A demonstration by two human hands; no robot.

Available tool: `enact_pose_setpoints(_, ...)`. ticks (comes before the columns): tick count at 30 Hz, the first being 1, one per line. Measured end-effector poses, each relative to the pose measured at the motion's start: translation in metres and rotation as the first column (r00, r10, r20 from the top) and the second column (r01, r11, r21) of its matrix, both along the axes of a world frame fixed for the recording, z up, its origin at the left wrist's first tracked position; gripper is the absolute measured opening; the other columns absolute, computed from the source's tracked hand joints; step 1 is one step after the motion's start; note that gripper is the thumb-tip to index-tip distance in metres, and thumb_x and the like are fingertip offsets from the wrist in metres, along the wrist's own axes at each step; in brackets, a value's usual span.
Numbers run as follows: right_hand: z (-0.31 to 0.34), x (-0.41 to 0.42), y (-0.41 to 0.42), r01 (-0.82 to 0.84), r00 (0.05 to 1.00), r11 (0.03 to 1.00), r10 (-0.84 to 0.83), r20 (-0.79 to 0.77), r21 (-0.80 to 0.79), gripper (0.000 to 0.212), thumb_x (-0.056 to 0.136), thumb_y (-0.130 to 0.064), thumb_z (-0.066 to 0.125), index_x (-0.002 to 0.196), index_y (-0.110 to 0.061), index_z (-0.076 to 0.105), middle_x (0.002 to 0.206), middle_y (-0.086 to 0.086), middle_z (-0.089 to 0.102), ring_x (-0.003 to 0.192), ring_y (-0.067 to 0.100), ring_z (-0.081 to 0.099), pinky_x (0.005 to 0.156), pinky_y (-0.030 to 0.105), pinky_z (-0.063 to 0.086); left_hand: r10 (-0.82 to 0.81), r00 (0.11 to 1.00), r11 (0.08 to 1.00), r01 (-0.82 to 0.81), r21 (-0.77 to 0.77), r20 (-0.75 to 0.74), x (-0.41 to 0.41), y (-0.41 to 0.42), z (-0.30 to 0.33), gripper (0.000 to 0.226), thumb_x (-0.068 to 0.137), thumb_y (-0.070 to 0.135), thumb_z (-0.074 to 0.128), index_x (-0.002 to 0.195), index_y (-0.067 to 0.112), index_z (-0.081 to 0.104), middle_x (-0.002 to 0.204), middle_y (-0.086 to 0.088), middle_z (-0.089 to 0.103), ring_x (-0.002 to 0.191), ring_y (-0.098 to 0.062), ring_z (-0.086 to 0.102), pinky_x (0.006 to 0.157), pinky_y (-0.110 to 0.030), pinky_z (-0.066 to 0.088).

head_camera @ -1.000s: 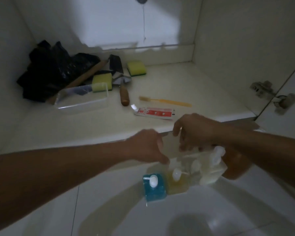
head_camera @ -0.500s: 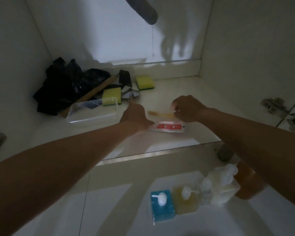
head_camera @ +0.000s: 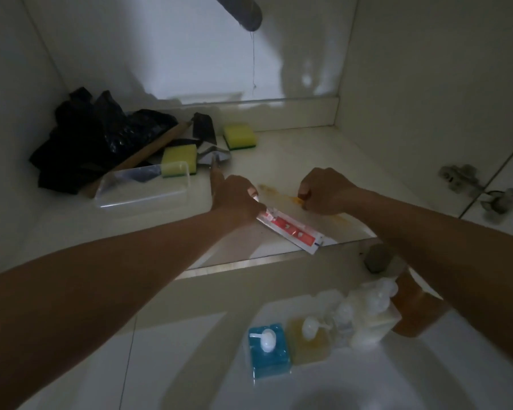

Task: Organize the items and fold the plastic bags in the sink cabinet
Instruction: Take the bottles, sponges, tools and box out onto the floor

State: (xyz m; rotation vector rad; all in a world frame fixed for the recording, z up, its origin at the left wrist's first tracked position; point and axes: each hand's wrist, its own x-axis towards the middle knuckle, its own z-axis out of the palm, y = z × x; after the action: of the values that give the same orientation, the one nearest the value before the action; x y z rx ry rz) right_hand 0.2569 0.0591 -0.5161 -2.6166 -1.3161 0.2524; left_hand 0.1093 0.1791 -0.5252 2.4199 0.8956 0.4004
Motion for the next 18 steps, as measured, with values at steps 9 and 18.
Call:
enact_pose_setpoints(9, 0.034, -0.065, -0.125, 0.11, 0.896, 0.991, -0.134, -0.424, -0.08, 0.008, 0.077, -0.006, 0.078, 0.077, -0.008, 0.071, 0.072, 0.01, 0.073, 0.058, 0.019, 0.072, 0.051, 0.024, 0.054, -0.421, 0.906, 0.907, 0.421, 0.013, 0.039, -0.037, -0.081, 0.007, 0.033, 0.06, 0.026, 0.089, 0.085, 0.012, 0.072, 0.078, 0.002, 0.068, 0.07, -0.01, 0.064, 0.062, -0.018, 0.048)
enact_pose_setpoints(18, -0.06, -0.108, -0.211, -0.02, 0.779, 0.847, -0.32, -0.539, -0.531, 0.013, 0.079, -0.006, 0.075, 0.086, 0.002, 0.069, 0.073, 0.011, 0.074, 0.065, 0.02, 0.074, 0.059, 0.025, 0.059, -0.541, 0.795, 0.837, 0.541, -0.08, -0.276, -0.072, -0.159, -0.103, 0.031, 0.064, 0.029, 0.079, 0.088, 0.017, 0.065, 0.089, -0.003, 0.068, 0.083, -0.022, 0.064, 0.066, -0.024, 0.044)
